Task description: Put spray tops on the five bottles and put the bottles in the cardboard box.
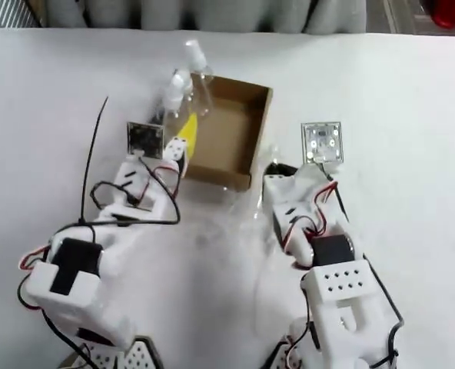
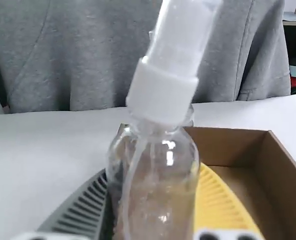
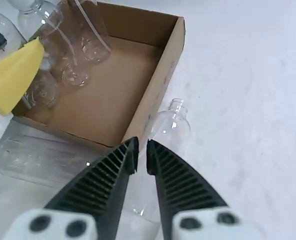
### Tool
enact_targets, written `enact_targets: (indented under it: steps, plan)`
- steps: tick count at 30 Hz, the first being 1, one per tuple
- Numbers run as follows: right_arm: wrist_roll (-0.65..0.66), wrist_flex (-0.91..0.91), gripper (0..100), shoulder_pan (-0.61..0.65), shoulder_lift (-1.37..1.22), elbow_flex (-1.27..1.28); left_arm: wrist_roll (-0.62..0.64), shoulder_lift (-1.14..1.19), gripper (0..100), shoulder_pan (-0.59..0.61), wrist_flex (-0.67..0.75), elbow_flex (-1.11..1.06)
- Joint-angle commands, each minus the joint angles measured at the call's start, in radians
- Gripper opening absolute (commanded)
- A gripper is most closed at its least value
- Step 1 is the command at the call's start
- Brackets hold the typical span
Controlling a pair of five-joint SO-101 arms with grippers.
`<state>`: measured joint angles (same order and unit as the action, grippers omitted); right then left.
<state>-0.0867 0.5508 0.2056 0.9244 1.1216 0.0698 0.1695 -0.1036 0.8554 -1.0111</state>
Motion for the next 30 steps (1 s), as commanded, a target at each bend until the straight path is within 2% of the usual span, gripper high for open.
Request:
enact_targets:
  steps: [1,9,16,30]
  plan:
    - [-0.009,-0.021,1.9,-0.010,0.018,-0.012,0.008,-0.015,14,0.033,-0.002,0.008]
    - [-0.009,-0.021,1.9,-0.010,0.018,-0.012,0.008,-0.010,15,0.054,-0.002,0.005]
    - [-0.009,-0.021,1.9,-0.010,0.018,-0.012,0.014,-0.013,33,0.054,-0.051,-0.009]
    - [-0.009,-0.021,1.9,-0.010,0.016,-0.012,0.014,-0.015,34,0.076,-0.060,-0.011]
